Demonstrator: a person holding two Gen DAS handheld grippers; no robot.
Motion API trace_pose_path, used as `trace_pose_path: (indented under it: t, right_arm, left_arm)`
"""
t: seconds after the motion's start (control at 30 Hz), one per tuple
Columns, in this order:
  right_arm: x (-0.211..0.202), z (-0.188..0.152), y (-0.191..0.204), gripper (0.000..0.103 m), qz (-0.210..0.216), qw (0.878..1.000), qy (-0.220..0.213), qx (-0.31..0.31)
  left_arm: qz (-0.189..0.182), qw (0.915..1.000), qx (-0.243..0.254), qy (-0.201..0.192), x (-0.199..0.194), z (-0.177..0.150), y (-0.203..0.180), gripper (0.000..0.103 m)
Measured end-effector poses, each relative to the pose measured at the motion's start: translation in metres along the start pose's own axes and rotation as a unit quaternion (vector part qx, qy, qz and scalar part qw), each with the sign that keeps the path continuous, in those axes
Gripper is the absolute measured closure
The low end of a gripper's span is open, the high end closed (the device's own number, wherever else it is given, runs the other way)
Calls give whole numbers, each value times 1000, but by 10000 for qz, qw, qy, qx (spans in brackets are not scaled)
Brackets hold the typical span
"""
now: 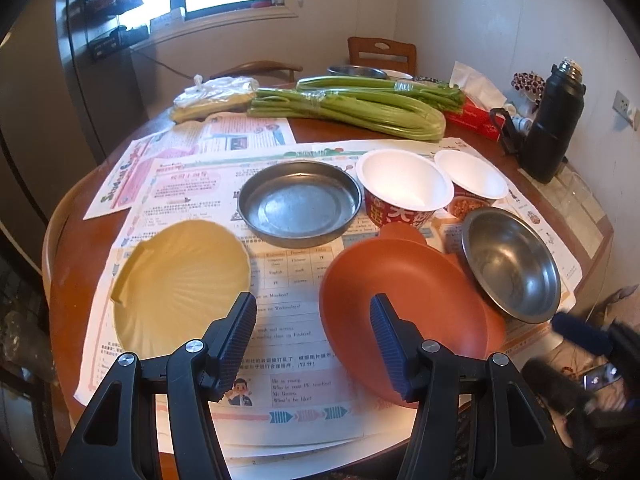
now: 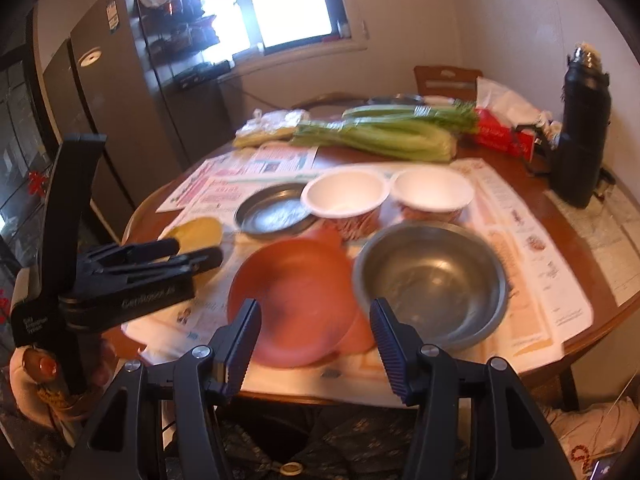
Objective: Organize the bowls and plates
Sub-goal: 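Move the left tool to the orange plate and grasp its rim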
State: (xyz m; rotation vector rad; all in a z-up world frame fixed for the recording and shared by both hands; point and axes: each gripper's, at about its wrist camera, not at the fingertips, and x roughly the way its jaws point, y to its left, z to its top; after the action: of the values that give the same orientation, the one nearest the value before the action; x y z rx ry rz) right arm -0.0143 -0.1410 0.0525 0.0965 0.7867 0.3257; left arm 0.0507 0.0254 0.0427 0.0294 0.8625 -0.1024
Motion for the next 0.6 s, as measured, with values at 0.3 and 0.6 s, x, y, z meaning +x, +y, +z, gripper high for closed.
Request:
trace_pose_path:
  t: [0.3, 0.6]
  right_arm:
    - [24, -17, -18, 47, -11, 9977, 492, 462]
    - [46, -19, -28, 47, 2, 9948, 729, 711]
  left_arm:
    - [-75, 9999, -22, 72, 14, -1, 2, 42]
    - [-272, 9995, 8, 163, 38, 10, 1, 42]
